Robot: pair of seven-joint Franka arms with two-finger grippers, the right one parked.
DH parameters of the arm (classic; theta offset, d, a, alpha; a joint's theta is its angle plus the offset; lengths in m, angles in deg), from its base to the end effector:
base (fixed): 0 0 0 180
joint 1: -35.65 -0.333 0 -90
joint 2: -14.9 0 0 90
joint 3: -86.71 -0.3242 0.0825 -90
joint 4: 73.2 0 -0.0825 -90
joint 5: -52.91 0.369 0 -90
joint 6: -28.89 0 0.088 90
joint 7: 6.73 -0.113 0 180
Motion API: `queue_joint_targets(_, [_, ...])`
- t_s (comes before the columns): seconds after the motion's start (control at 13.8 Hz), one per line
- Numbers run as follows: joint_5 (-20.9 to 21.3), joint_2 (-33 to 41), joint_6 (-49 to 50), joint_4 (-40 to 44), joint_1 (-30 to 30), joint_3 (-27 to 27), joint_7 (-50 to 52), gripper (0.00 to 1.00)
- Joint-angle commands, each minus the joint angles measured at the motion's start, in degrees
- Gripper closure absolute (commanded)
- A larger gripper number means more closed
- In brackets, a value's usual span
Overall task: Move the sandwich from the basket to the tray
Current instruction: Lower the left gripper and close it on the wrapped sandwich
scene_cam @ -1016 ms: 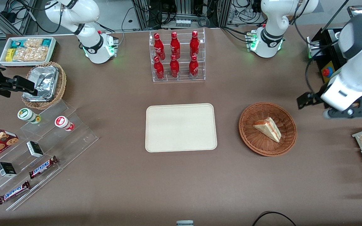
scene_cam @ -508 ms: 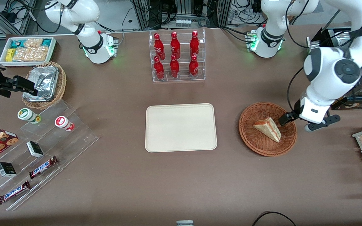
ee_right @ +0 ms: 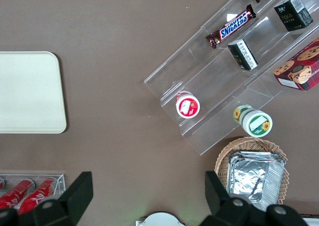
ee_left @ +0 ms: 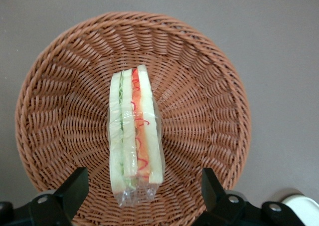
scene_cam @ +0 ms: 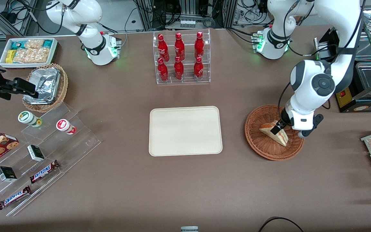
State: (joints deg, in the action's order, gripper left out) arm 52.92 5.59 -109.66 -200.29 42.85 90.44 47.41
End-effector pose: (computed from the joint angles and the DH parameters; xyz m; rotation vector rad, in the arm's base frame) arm 0.5305 -0.1021 0.3198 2.8930 1.1473 0.0410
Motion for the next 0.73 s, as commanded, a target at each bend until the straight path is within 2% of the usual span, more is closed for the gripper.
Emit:
queue_joint_targets(0.0, [-0.27, -1.84, -2.08, -0.96, 0.27, -0.30, 1.67, 0.00])
queue_joint_targets(0.36, [-0.10, -5.80, -5.85, -1.58, 0.18, -0.30, 2.81, 0.02])
queue_joint_targets(0.44, [-0.10, -5.81, -5.77, -1.49, 0.18, -0.30, 2.81, 0.17])
queue_joint_targets(0.51, [-0.10, -5.72, -5.68, -1.40, -0.08, -0.30, 2.81, 0.45])
queue_joint_targets(0.58, [-0.10, -5.63, -5.59, -1.31, -0.08, -0.30, 2.64, 0.68])
queue_joint_targets(0.65, [-0.10, -5.37, -5.33, -1.14, -0.08, -0.30, 2.46, 0.86])
